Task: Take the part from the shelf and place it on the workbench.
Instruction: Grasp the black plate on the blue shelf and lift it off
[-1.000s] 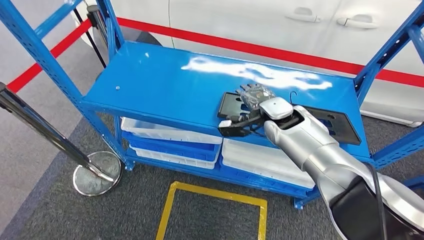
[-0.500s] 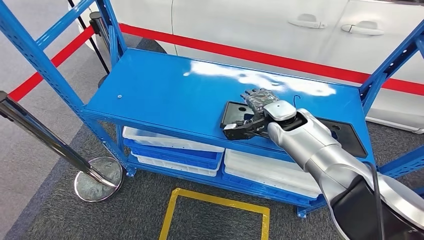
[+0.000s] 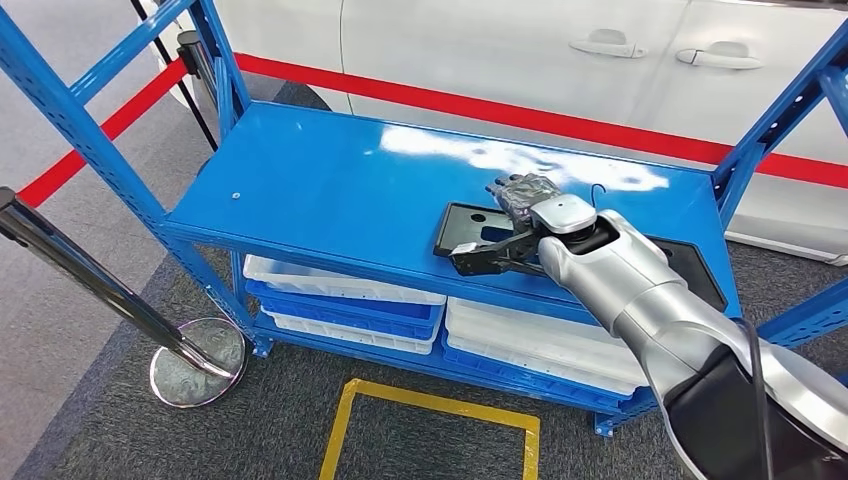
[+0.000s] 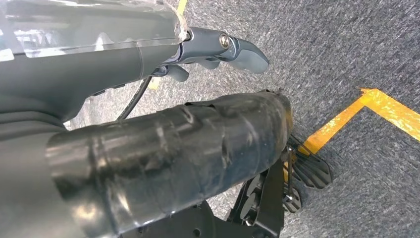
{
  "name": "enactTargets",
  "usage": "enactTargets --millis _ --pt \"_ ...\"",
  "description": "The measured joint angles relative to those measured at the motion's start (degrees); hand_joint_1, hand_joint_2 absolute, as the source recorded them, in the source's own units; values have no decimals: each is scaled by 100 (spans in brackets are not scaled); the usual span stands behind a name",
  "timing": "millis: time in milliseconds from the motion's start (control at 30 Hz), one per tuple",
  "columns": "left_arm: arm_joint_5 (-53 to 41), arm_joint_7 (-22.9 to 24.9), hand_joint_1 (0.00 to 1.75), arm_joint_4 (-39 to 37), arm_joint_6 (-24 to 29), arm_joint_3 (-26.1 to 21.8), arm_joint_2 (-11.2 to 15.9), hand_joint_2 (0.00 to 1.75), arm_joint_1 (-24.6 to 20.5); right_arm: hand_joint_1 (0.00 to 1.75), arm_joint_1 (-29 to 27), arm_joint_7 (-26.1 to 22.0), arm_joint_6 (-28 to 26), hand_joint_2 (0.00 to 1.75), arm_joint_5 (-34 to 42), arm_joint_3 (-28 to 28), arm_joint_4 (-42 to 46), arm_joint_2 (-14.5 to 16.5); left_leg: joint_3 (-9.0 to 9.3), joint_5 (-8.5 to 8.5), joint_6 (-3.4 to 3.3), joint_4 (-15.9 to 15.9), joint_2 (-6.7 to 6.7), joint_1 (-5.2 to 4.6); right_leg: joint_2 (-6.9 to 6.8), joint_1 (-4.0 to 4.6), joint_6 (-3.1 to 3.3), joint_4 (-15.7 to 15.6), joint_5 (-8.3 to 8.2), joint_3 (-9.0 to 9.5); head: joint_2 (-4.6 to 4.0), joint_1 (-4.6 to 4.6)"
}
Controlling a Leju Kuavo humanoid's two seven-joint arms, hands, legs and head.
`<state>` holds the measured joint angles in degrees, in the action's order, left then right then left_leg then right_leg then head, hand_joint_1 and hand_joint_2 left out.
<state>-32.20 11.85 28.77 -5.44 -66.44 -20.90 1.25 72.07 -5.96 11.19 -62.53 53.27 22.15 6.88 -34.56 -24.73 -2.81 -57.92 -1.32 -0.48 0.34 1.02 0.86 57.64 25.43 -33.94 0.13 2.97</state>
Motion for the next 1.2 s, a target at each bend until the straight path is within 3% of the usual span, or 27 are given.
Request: enactTargets --millis 333,867,1200 --pt "-42 8 0 -32 19 -164 -2 0 -58 0 294 -119 218 175 41 -1 -37 -98 1 -2 2 0 -2 -1 1 0 4 1 3 2 0 0" --pt "-128 9 0 -39 25 -269 -4 0 -71 0 304 -204 345 175 36 0 -82 -366 3 -4 4 -5 1 -3 3 -2 5 1 3 3 0 0" --pt "-207 -48 0 -57 64 -403 -7 0 -91 0 323 -659 244 175 -27 100 14 -727 4 -4 4 -5 1 -2 2 -2 5 1 3 4 0 0"
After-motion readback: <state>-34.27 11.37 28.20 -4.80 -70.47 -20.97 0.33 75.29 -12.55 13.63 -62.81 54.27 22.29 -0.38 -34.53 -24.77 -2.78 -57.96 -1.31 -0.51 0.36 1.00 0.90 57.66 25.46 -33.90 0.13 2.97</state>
